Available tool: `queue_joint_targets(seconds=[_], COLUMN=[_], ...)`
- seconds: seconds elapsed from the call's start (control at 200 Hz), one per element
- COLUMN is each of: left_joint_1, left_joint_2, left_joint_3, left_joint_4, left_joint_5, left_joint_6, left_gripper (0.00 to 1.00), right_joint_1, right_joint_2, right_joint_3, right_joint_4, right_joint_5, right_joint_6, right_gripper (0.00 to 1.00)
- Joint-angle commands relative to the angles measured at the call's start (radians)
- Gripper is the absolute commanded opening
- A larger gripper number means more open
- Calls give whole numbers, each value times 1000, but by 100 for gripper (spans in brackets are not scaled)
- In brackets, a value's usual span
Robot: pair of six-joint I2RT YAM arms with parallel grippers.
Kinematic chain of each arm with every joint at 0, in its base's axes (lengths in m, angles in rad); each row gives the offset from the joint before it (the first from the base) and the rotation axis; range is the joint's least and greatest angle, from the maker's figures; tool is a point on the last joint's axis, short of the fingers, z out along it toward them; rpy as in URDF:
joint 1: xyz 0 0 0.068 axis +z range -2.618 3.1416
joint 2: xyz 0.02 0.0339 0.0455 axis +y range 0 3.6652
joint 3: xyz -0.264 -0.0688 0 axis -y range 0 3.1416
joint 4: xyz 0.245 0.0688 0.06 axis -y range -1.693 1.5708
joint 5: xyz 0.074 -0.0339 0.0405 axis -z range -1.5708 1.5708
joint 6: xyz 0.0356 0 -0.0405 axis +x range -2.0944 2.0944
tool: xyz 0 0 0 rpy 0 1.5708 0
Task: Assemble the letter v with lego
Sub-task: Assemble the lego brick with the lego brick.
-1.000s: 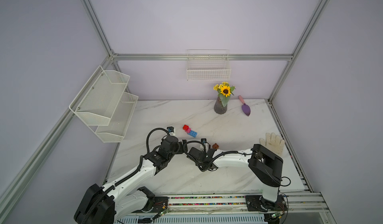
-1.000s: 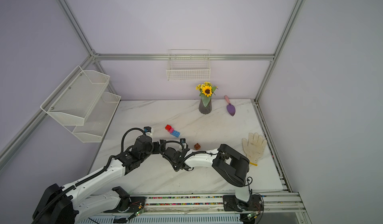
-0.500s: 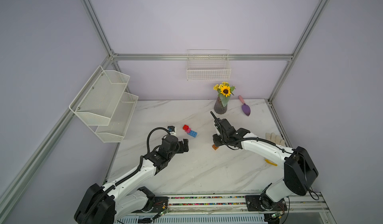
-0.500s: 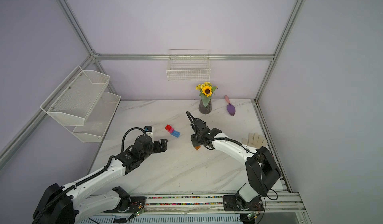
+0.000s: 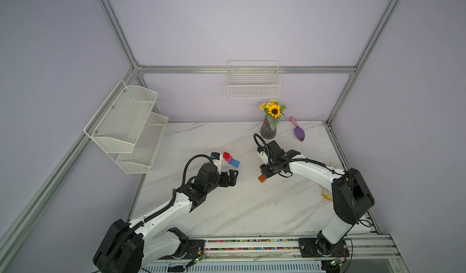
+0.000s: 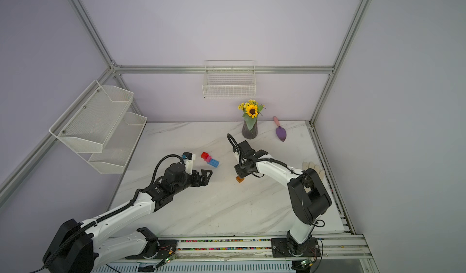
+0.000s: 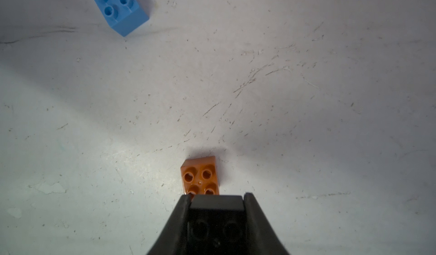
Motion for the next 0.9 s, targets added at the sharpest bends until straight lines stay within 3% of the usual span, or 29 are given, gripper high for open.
queue_joint_targets(seconds=[0.0,0.23,0.895], left_joint_1=[4,4,4], left_joint_2=[24,62,-4], left_joint_3=[-9,-1,-43], left_joint_4=[61,67,65], left_joint_5=[51,60,41], left_joint_6=[4,2,23], left_gripper=[100,100,100], right_joint_1=[-3,-13,-14], right_joint_2=[12,11,88], right_joint_3=[-8,-38,-67], right_joint_4=[-2,15,48], right_joint_5=[-40,-67,-101], right_joint_6=[-49,-41,-26], right_gripper=[28,27,28])
